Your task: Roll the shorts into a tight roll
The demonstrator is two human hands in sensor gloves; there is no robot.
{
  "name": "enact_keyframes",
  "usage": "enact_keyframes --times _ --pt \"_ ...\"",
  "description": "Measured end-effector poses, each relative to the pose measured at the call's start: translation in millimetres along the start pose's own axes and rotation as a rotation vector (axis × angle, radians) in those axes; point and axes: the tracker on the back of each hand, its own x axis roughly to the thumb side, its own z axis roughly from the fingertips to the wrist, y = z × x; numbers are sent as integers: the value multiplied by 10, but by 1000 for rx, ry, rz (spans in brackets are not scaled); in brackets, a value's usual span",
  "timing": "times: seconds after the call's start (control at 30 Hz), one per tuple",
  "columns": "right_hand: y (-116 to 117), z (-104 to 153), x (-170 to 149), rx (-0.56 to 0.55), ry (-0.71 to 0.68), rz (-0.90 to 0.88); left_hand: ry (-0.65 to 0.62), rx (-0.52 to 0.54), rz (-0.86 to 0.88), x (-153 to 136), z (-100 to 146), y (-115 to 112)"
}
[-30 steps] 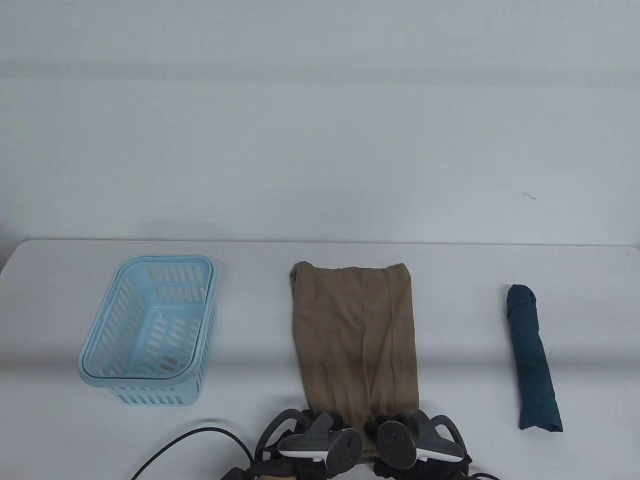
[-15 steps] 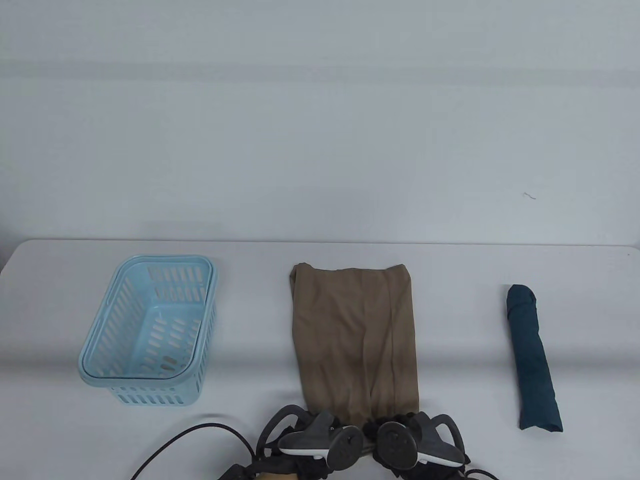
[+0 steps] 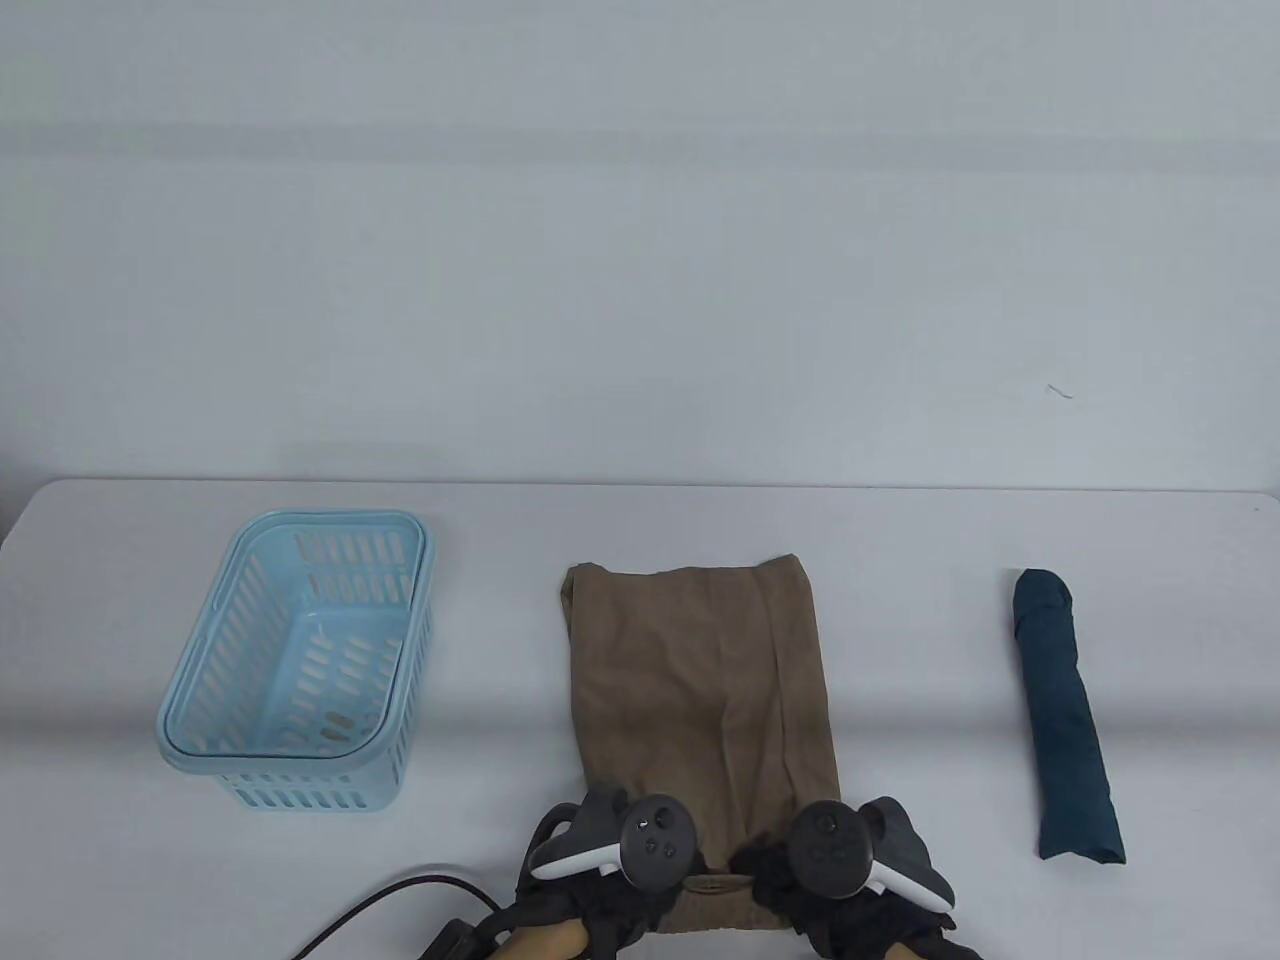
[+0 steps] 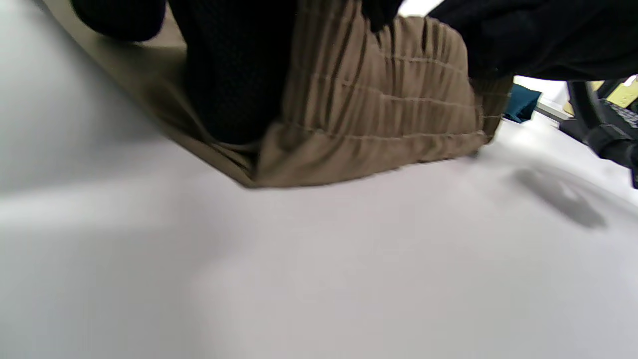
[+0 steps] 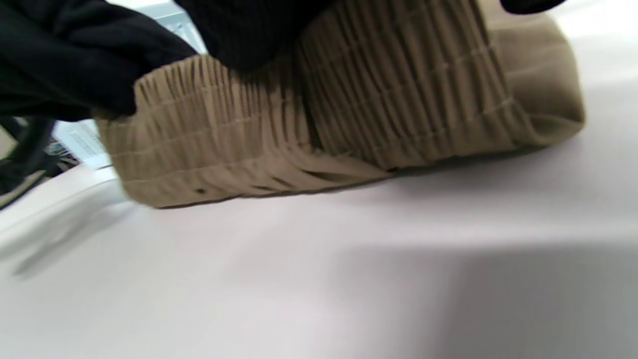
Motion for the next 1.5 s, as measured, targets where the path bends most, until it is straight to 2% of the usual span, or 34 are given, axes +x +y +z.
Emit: enact_keyframes --times 0.07,0.17,0.23,0.4,0.53,0.63,0.73,0.83,1.03,1.23,1.5 --pt "6 -24 24 -28 28 43 -2 68 -97 23 39 64" --pt "33 -69 52 -65 48 115 -83 202 -269 180 188 191" --pt "52 -95 56 -79 56 116 -185 173 -330 308 244 166" --pt "83 -80 74 -106 60 167 -90 38 -538 329 169 -32" --pt "102 -34 99 -99 24 233 -68 0 -436 238 102 -161" --pt "79 35 124 -140 -38 246 -72 2 -450 209 71 -252" --pt "86 89 148 -100 -106 248 -79 15 -498 252 52 -289" --pt "159 72 145 -16 -94 314 -81 16 -503 276 37 -284" --pt "215 32 130 -10 -89 320 -73 -35 -470 264 3 -215" --pt "186 43 84 -15 -112 251 -55 -48 -255 123 18 -84" --pt "121 6 58 -17 -83 101 -36 -46 -91 61 43 -1"
